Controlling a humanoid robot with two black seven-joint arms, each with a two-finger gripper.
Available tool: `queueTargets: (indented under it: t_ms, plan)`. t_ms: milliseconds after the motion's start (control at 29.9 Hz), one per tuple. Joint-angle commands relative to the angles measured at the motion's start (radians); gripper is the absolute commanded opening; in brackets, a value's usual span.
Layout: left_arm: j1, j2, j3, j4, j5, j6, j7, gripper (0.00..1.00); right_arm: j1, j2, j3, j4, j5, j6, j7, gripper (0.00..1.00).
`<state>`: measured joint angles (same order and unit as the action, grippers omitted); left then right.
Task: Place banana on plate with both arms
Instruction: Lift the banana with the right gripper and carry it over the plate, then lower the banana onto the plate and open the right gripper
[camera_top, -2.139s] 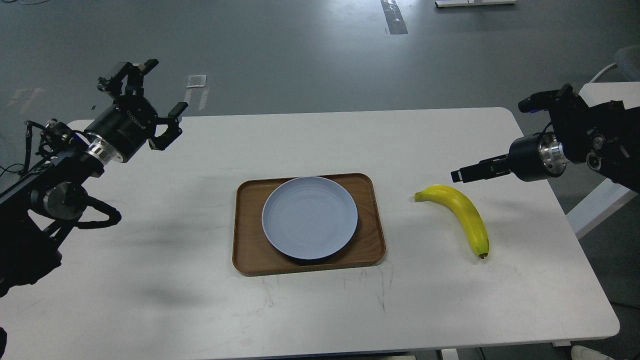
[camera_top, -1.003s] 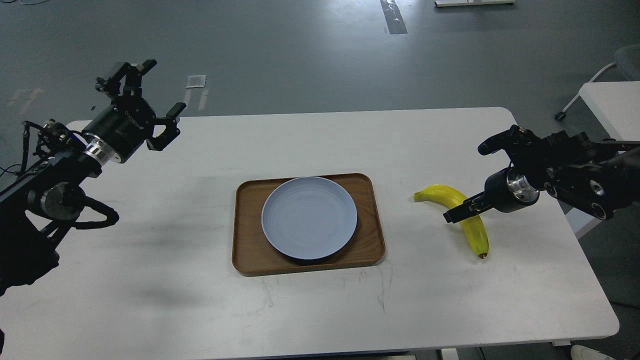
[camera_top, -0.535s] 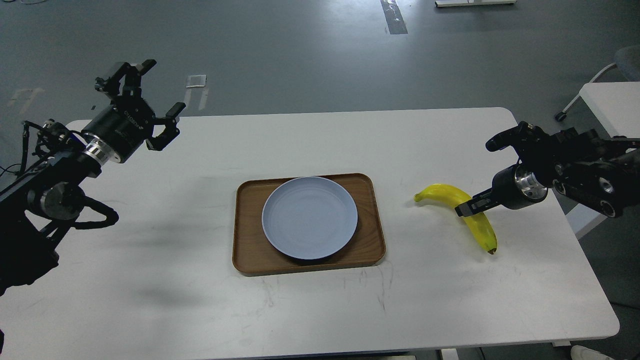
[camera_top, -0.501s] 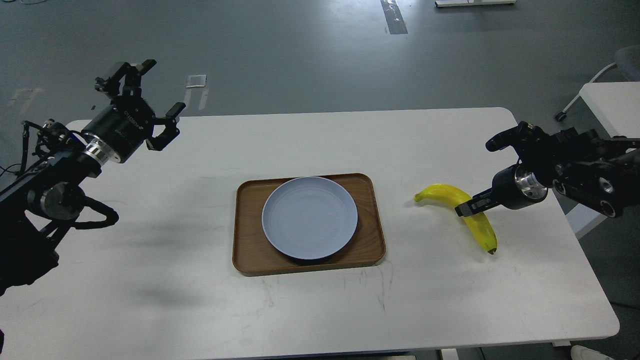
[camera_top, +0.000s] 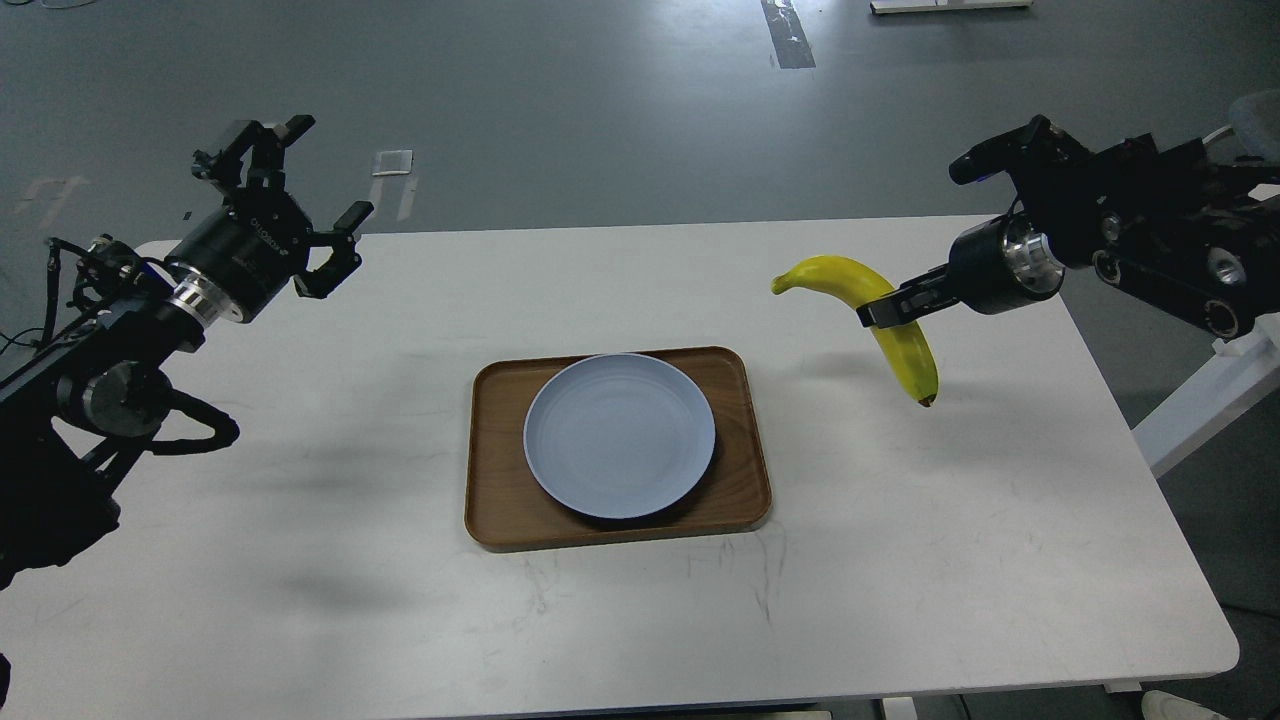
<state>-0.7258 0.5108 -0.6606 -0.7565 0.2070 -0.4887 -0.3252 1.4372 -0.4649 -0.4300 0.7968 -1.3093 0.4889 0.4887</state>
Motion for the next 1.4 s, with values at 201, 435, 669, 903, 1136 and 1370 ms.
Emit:
queueTargets:
  t_ms: [201,435,669,903,1136,1370]
  plan:
    - [0.0,0.017,0.001,0.0,0.0,0.0,0.0,0.98,0.008,0.213,-0.009,-0.036,0.136,0.0,0.0,0.16]
    - [0.0,0.015,0.002,-0.007,0.0,0.0,0.0,0.98,-0.021,0.296,-0.009,-0.08,0.153,0.0,0.0,0.17]
    - [0.002,0.017,0.002,-0.014,0.0,0.0,0.0,0.98,-0.047,0.39,-0.029,-0.146,0.202,0.0,0.0,0.17]
    - [0.003,0.017,0.001,-0.012,0.0,0.0,0.0,0.98,-0.087,0.4,-0.032,-0.156,0.202,0.0,0.0,0.2]
    - [0.005,0.017,0.001,-0.012,0.0,0.0,0.0,0.98,-0.107,0.408,-0.03,-0.16,0.243,0.0,0.0,0.22]
    - [0.005,0.017,0.001,-0.012,0.0,0.0,0.002,0.98,-0.119,0.445,-0.03,-0.198,0.291,0.0,0.0,0.23]
